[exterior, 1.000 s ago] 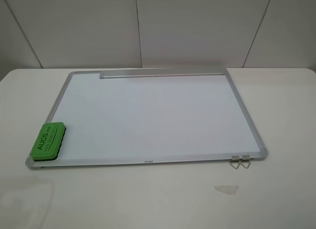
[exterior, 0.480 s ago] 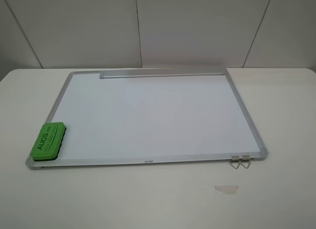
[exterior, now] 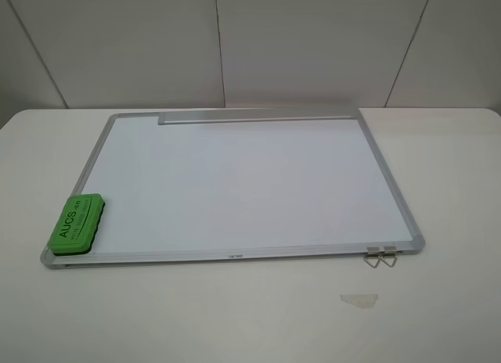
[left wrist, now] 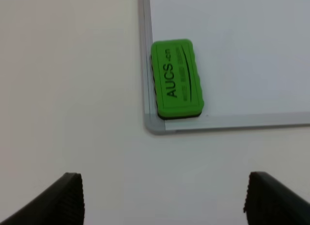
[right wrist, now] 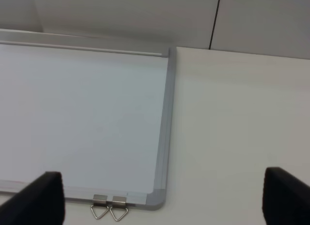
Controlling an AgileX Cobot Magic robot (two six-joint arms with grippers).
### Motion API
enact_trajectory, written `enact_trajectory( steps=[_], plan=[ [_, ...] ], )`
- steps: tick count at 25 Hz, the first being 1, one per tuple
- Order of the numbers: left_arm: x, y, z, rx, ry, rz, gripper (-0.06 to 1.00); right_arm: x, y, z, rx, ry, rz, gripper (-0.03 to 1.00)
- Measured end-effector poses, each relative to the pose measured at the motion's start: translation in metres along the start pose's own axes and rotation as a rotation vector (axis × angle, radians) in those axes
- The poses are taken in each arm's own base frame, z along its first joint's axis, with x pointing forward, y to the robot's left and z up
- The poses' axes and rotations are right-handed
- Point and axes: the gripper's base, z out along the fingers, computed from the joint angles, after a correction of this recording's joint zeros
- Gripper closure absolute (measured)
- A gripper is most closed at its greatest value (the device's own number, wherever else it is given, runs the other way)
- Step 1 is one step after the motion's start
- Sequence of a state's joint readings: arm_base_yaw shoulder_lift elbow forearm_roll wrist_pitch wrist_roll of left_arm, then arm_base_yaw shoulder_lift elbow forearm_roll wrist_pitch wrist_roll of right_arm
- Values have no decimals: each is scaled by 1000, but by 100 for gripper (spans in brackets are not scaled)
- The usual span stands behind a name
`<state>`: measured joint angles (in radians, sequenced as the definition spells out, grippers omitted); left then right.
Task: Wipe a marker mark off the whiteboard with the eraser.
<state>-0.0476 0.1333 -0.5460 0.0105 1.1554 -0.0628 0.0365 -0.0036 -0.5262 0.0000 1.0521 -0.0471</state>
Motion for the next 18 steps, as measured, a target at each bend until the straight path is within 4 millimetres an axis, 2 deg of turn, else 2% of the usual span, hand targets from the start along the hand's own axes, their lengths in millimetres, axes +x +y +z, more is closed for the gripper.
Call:
enact_trajectory(
  steps=[7,18],
  plan=[
    [15,1,-14,8,-144,1,25,0,0,0,0,0,0,15],
    [12,1,-5,3,-187,21,25,0,0,0,0,0,0,15]
  ],
)
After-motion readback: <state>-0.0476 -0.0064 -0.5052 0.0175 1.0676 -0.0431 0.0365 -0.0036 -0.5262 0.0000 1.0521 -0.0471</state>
